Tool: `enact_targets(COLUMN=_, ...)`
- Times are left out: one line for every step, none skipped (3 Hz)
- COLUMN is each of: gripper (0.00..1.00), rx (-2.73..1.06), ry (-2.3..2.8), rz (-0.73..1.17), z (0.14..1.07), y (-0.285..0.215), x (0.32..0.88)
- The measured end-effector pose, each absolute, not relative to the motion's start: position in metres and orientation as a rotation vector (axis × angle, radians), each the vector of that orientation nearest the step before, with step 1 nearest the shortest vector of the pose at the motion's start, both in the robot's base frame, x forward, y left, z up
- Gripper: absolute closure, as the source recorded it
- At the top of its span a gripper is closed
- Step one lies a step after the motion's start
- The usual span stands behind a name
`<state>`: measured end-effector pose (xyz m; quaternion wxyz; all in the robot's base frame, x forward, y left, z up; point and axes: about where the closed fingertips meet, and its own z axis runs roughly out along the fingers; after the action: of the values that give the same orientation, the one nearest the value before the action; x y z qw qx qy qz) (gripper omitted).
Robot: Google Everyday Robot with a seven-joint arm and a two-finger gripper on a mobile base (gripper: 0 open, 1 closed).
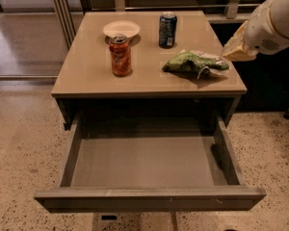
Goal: Place green jalapeno chip bag into top drawer
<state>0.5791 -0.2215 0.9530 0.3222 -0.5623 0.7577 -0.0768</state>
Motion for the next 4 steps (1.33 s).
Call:
enact_targets(gripper=1.0, rx=-1.442, ry=1.952, rz=-0.224, z=0.958, y=-0.221, x=0.59)
enact_targets(gripper=1.0, rx=-1.44, ry=1.943, rz=-0.232, z=0.958, y=-0.224, x=0.586)
enact_targets(gripper=0.73, rx=-1.398, ry=1.901, rz=-0.201, z=0.944, y=-0.229, x=0.598)
enact_targets(gripper=0.5, rx=-1.372, ry=1.876, rz=-0.171, z=0.934, y=-0.228, x=0.612)
